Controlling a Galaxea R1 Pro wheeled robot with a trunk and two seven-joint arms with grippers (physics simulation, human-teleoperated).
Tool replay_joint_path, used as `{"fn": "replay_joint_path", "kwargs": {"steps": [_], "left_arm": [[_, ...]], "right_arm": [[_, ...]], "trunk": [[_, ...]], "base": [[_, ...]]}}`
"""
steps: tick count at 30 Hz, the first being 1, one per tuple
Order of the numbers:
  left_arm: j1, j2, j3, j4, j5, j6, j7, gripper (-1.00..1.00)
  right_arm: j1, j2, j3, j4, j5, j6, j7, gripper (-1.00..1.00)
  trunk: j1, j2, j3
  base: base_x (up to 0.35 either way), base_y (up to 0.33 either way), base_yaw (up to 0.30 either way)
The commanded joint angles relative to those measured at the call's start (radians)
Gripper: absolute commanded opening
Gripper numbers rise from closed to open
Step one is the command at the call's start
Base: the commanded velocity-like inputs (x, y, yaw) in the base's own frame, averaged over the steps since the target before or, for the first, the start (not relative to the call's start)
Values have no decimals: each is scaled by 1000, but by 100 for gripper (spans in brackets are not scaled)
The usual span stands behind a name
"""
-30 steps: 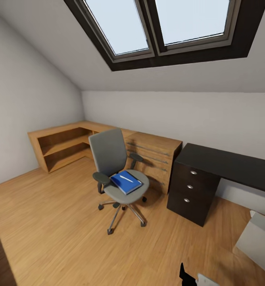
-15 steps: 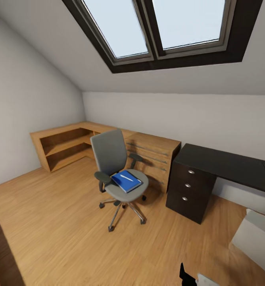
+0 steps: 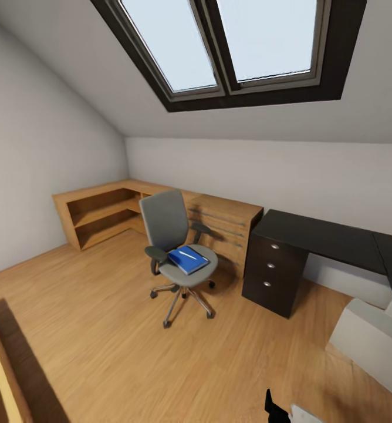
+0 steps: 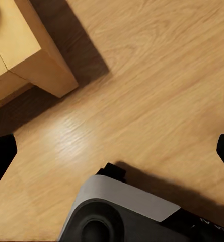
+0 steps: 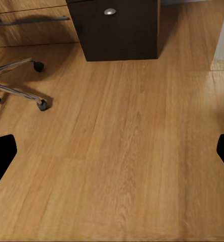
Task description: In the bedroom, organize the workspace by keeping the computer under the desk, ensuring the monitor is on the desk, placing the keyboard on the desk next to the monitor, placing the mouse on the desk next to the keyboard, moving the folder from the swivel chair onto the desk next to the mouse, stacking the notebook on top of the folder with the pen on top of the notebook, and positioning the swivel chair next to the desk.
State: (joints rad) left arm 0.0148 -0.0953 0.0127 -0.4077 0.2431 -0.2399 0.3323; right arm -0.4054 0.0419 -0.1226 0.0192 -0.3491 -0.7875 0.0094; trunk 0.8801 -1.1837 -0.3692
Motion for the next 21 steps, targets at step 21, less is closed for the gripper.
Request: {"fn": "replay_joint_path", "kwargs": {"steps": [21], "left_arm": [[1,-1,3,-2,5,-2,1,100]], "right_arm": [[9,-2,-8,1,32,-4,4,100]], "trunk": [[-81,147,65]], "base": [[-338,0,0]]}}
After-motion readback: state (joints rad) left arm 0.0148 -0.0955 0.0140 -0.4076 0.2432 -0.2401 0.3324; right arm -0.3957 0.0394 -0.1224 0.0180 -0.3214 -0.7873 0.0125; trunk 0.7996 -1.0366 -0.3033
